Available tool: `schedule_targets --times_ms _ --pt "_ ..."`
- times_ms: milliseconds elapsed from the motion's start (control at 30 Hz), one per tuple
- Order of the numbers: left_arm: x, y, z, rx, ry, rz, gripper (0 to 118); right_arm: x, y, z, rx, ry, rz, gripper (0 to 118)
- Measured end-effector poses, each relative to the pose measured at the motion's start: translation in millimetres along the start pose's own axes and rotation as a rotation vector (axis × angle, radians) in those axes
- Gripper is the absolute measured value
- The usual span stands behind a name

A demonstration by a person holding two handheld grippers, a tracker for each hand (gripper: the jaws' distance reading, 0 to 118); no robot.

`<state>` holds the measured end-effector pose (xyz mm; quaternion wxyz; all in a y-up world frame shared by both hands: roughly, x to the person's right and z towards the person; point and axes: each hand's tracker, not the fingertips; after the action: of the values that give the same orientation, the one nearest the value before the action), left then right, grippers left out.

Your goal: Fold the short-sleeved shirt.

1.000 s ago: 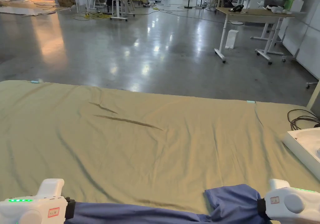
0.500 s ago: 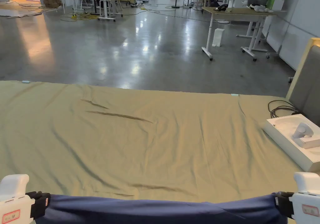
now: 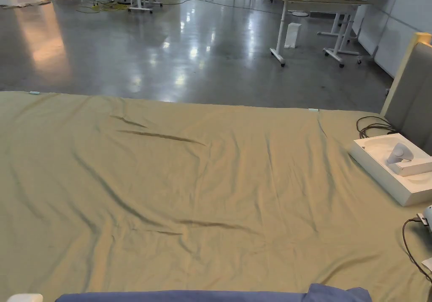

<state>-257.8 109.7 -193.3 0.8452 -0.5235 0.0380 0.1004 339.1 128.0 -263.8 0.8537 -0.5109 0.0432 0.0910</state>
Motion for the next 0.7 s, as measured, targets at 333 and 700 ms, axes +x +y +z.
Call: schedule_targets --times_ms 333,700 --pt "5 -2 -17 -0.032 0.060 -0.039 10 -17 -9 -34 -0.045 -0.060 0.036 1" --pt "46 49 46 0.329 0.021 -0.061 59 -40 48 51 0.375 -0.064 -0.056 73"
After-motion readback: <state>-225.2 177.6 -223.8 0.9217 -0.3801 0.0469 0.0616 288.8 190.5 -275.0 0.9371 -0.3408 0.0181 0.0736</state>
